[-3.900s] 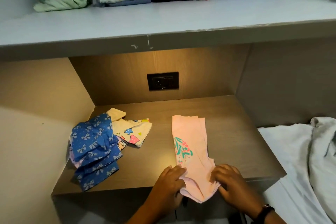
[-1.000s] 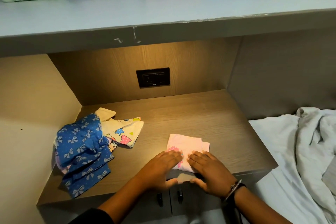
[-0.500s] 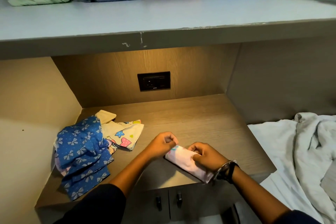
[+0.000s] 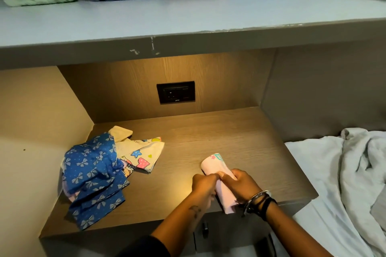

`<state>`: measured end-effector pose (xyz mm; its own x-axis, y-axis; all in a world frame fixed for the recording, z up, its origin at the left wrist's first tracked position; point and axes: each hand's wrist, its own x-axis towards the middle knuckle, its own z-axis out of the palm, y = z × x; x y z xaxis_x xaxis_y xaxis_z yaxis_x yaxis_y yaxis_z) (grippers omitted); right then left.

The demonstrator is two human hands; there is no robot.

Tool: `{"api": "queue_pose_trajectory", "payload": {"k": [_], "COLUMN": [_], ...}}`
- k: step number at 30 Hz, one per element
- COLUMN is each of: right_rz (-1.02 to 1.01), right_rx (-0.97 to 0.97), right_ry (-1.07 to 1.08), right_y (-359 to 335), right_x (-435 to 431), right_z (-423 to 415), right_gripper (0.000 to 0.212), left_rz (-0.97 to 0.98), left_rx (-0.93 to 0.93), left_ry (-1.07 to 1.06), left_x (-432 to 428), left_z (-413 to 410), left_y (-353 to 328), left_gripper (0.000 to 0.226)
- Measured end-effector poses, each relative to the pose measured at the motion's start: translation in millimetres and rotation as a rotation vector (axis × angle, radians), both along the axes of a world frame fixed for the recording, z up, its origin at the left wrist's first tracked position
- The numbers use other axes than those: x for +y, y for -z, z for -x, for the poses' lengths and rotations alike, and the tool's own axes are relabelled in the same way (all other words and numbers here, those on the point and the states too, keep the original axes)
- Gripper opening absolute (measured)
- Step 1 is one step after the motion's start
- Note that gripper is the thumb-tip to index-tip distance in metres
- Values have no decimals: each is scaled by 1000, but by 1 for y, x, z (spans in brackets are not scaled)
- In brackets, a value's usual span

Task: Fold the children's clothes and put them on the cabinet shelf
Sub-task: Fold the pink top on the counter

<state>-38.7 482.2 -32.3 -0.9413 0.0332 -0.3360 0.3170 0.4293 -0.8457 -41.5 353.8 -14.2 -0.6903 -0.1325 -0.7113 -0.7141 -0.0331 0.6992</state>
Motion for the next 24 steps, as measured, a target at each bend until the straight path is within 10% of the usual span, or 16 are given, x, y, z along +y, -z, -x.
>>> {"api": "queue_pose_trajectory", "payload": {"k": [6,10,17,24], "right_rz": [324,539,468,53], "right_rx": [-105,-130,-113,112], "right_ry": [46,192,272,384], "right_y": [0,-15,-32,-13], "right_x": [28,47,106,158], "right_z": [-1,-8,-4,9], "right_gripper": [8,32,50,37], "left_rz": [-178,-471,-764,-280], "left_rx": [1,144,234,286], "left_ry": [35,0,-48,14], "left_x": [14,26,94,172], "left_z": [9,8,23,32], "left_y": [0,1,-4,12], "left_gripper": [37,30,41,52]}}
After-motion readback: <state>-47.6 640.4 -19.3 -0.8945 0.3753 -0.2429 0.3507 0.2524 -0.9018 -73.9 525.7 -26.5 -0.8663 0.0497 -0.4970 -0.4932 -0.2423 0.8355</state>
